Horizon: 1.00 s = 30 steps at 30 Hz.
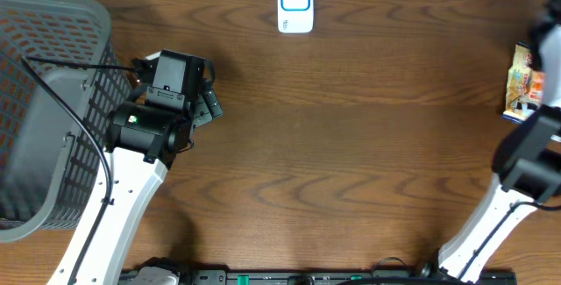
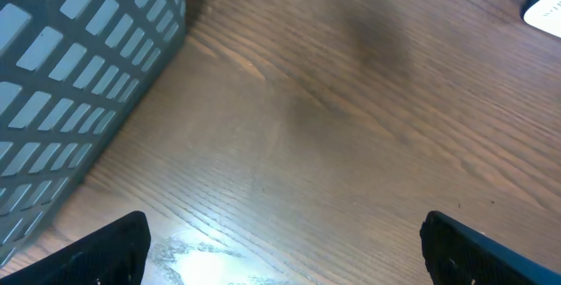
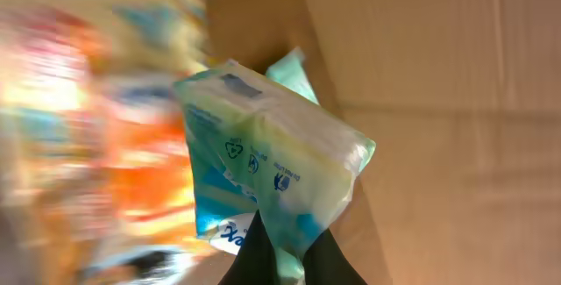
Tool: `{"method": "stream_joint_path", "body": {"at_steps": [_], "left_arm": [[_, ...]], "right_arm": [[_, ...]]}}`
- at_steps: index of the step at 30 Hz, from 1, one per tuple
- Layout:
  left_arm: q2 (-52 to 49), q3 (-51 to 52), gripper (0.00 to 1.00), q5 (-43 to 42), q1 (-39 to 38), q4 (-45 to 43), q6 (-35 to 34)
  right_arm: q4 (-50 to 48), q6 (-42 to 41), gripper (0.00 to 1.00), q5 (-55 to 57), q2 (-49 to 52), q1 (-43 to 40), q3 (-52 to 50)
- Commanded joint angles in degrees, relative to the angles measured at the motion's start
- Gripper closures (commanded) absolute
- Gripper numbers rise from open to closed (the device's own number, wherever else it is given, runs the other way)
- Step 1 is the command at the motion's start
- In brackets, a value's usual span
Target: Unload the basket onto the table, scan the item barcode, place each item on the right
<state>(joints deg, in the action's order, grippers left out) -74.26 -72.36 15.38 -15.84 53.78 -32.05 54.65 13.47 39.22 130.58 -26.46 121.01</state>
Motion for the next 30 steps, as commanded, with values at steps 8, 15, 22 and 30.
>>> {"method": "stream_joint_path", "body": {"at_steps": [8, 15, 22, 30], "left_arm": [[-0.37, -0.24, 0.02, 1.01, 0.17, 0.17, 0.55], [-0.37, -0.24, 0.02, 1.01, 0.17, 0.17, 0.55], [-0.37, -0.24, 0.02, 1.01, 0.17, 0.17, 0.55], [-0.37, -0.24, 0.02, 1.01, 0.17, 0.17, 0.55]], "right_arm": [[1.86, -3.19, 0.99, -27.69, -0.94, -10.75, 0.26], [1.51, -3.80, 0.99, -31.85, -0.92, -12.72, 0.15], [1.53, -3.80, 0.99, -30.56, -0.92, -12.72, -0.02], [-0.09, -3.80, 0.99, -27.30, -0.92, -12.87, -0.13]]}}
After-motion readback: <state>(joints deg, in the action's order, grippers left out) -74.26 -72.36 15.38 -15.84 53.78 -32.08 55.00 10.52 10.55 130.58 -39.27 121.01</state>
